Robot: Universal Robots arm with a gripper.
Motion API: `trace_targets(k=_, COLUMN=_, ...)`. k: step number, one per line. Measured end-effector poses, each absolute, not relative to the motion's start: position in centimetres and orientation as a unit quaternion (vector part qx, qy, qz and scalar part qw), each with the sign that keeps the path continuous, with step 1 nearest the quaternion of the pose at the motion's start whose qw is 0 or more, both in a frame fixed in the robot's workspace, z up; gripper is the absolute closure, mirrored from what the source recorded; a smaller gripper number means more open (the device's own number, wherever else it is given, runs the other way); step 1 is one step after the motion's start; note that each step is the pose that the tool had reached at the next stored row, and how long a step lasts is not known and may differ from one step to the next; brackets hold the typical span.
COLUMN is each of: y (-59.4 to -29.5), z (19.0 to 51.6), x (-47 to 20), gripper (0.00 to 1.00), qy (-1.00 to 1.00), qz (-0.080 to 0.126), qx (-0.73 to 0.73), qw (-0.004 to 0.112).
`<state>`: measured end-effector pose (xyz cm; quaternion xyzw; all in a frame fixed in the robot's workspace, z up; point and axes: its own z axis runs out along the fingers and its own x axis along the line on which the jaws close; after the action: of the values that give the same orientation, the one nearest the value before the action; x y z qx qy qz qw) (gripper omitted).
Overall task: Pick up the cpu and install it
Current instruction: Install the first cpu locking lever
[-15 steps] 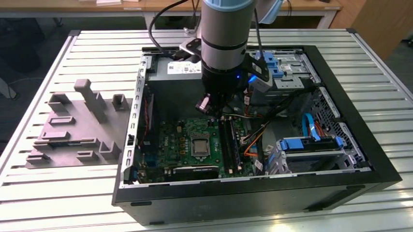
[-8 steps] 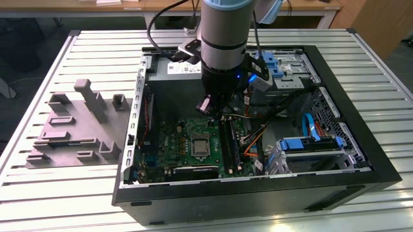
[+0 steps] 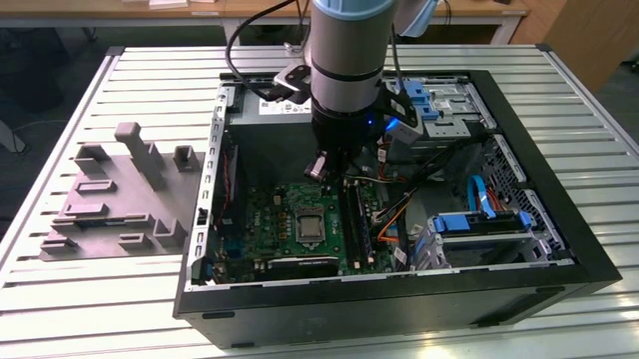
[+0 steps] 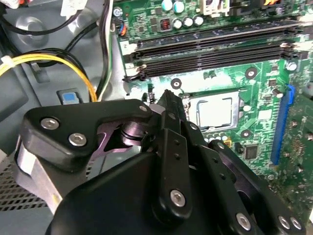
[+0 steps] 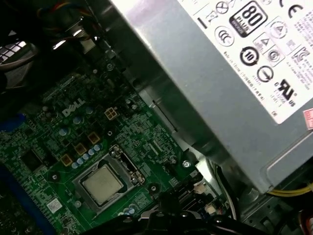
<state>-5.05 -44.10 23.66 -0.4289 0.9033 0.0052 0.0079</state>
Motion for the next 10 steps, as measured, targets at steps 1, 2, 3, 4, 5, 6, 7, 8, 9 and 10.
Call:
trace_targets(k=1, y=-44.26, z=23.66, x=-5.07, gripper=0.89, qy=0.903, qz=0.005, qx=-0.429, qw=0.008)
trace_targets(k=2, y=-44.41, z=23.67, x=-5.08, gripper=0.89, qy=0.903, qz=0.005, qx=-0.430, qw=0.008)
trace_targets(k=3, y=-44.55, z=23.67, x=-5.09, gripper=0.89, qy=0.903, qz=0.005, qx=-0.430, qw=0.008)
trace_targets(k=4, y=-44.66, z=23.66, x=-5.10, gripper=0.89, qy=0.903, qz=0.005, qx=-0.430, qw=0.008)
trace_targets(k=5, y=-44.75, z=23.66, x=-5.12, gripper=0.89, qy=0.903, qz=0.005, qx=-0.431, qw=0.008)
trace_targets(k=6, y=-44.79, z=23.66, x=-5.14, gripper=0.89, qy=0.902, qz=0.005, qx=-0.432, qw=0.008)
trace_targets(k=7, y=-44.80, z=23.66, x=-5.15, gripper=0.89, qy=0.901, qz=0.005, qx=-0.434, qw=0.008)
trace_targets(k=8, y=-44.80, z=23.66, x=-5.15, gripper=0.89, qy=0.900, qz=0.005, qx=-0.437, qw=0.008)
trace_targets(k=9, y=-44.80, z=23.66, x=-5.15, gripper=0.89, qy=0.897, qz=0.006, qx=-0.441, qw=0.008)
trace_targets(k=10, y=-44.81, z=23.67, x=-5.16, gripper=0.89, qy=0.894, qz=0.006, qx=-0.447, qw=0.008)
